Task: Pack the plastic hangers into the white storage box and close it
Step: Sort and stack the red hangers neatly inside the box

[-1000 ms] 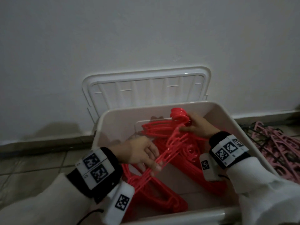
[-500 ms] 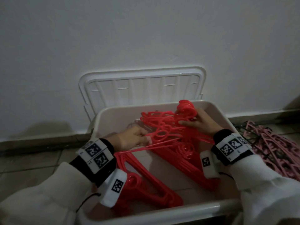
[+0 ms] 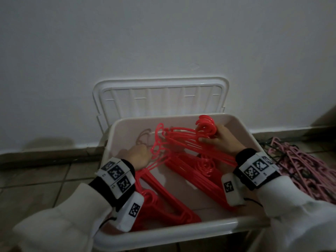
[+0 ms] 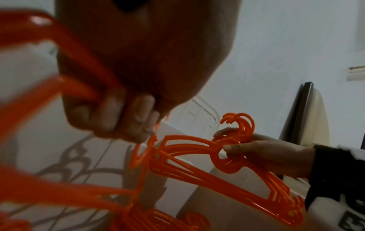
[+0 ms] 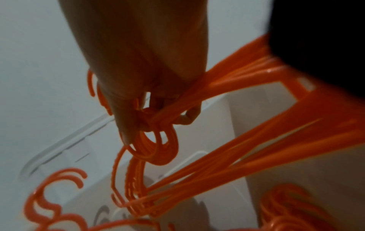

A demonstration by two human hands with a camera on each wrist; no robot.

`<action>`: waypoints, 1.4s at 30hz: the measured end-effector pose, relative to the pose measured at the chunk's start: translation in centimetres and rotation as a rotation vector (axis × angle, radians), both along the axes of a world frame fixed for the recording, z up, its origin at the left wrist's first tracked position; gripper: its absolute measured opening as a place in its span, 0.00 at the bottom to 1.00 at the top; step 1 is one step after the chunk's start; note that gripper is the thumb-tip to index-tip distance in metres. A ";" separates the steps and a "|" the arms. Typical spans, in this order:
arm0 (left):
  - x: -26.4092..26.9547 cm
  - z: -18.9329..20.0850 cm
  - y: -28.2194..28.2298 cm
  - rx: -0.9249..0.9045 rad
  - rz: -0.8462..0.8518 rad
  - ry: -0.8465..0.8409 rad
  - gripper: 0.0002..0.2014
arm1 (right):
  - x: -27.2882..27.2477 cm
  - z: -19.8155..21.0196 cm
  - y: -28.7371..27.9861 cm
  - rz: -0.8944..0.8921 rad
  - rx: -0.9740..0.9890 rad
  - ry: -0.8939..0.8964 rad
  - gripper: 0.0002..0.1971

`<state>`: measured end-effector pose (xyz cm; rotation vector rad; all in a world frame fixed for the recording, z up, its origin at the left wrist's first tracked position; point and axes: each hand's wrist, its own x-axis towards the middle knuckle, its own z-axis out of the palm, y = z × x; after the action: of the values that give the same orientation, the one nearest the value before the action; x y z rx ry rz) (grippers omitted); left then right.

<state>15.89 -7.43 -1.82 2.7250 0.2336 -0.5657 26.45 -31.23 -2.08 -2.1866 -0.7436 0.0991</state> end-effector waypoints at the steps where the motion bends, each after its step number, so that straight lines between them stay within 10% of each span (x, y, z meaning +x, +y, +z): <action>1: -0.2 0.1 0.0 -0.045 0.023 0.039 0.16 | -0.2 0.3 0.2 -0.015 -0.015 0.005 0.15; 7: -1.1 1.3 -1.4 -0.661 0.423 0.080 0.16 | -1.3 0.7 1.1 -0.151 -0.195 0.075 0.17; 11: -1.3 1.5 -3.5 -0.807 0.293 0.306 0.20 | -1.7 -0.1 3.2 -0.236 -0.123 0.322 0.21; 25: 0.2 -0.8 -6.1 -0.920 0.324 0.162 0.09 | -3.5 -0.2 6.3 -0.003 0.143 0.834 0.15; 34: 1.0 -0.7 -5.2 -0.801 0.205 0.110 0.05 | -3.0 0.1 5.6 0.001 0.110 0.690 0.18; 42: 1.6 -0.3 -6.2 -0.696 0.387 -0.281 0.13 | -3.5 0.5 3.9 -0.070 0.380 0.650 0.21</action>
<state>17.52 -13.68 -2.16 1.9794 0.3930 -0.1101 22.95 -27.30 -1.55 -1.6652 -0.2824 0.5559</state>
